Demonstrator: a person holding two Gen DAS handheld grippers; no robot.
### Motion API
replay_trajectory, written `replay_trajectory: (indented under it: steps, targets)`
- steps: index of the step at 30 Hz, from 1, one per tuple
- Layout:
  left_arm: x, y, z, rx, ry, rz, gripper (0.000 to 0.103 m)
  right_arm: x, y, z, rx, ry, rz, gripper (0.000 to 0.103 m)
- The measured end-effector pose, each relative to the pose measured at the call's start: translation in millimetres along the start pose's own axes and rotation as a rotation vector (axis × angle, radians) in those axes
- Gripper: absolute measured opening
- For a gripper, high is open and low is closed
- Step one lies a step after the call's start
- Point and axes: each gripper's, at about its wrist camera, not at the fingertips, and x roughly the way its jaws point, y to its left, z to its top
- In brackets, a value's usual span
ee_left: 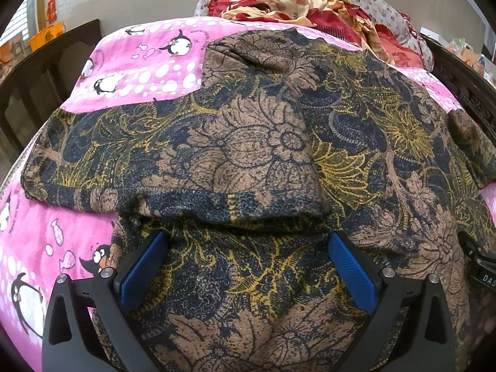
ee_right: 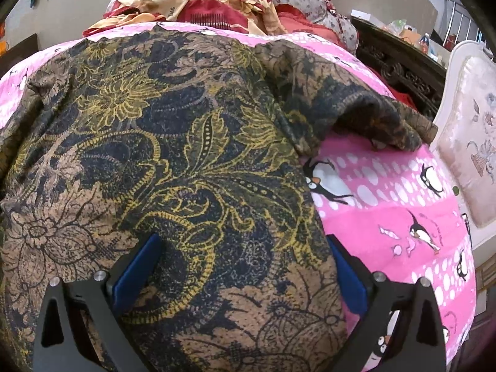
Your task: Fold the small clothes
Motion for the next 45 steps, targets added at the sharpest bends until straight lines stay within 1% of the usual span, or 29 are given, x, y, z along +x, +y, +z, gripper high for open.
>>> replay_trajectory:
  steps: [7,14,17,20,23,31,33,35,36,38,39,42,45]
  targets:
    - [-1.3,6.4,-0.3,-0.016,-0.005,-0.024,0.088,0.7,-2.2,-0.8,0.005,0.001,0.009,0.103]
    - [-1.0,7.3,-0.2,-0.014,-0.007,-0.026,0.088,-1.1,-7.2,-1.7,0.01,-0.005,0.018,0.103]
    - [-2.5,9.2,-0.8,-0.022,-0.014,-0.039,0.088,-1.8,-6.3,-2.4,0.005,-0.008,0.01,0.103]
    - [-5.2,14.2,-1.7,-0.045,-0.025,-0.068,0.087,-4.0,-7.2,-3.2,0.015,-0.013,0.022,0.103]
    - [-5.4,15.0,-1.4,-0.051,-0.027,-0.076,0.087,-6.9,-10.2,-5.3,0.029,-0.019,0.037,0.103]
    - [-1.1,5.6,0.0,-0.009,0.0,-0.025,0.087,-5.2,-8.1,-4.9,0.011,-0.007,0.02,0.103]
    - [-1.2,3.6,1.9,0.013,0.024,-0.015,0.087,-5.9,-9.1,-2.9,0.008,0.006,0.031,0.103]
    - [-6.0,2.2,5.6,0.04,0.075,-0.004,0.082,-14.3,-9.2,2.2,-0.016,0.027,0.062,0.102]
    - [-9.9,2.1,6.5,0.046,0.091,0.008,0.078,-22.2,-9.0,2.9,-0.024,0.012,0.073,0.102]
    - [-19.7,4.6,7.6,0.042,0.121,0.053,0.077,-46.5,-6.8,4.1,-0.037,-0.059,0.087,0.102]
    - [-25.9,6.5,8.1,0.034,0.121,0.065,0.077,-62.0,-3.7,5.7,-0.046,-0.101,0.108,0.103]
    - [-51.4,9.1,12.4,0.024,0.087,0.087,0.077,-96.4,8.1,9.7,-0.065,-0.184,0.163,0.103]
    - [-70.3,6.7,16.7,0.031,0.05,0.094,0.077,-116.2,18.6,11.5,-0.077,-0.227,0.181,0.103]
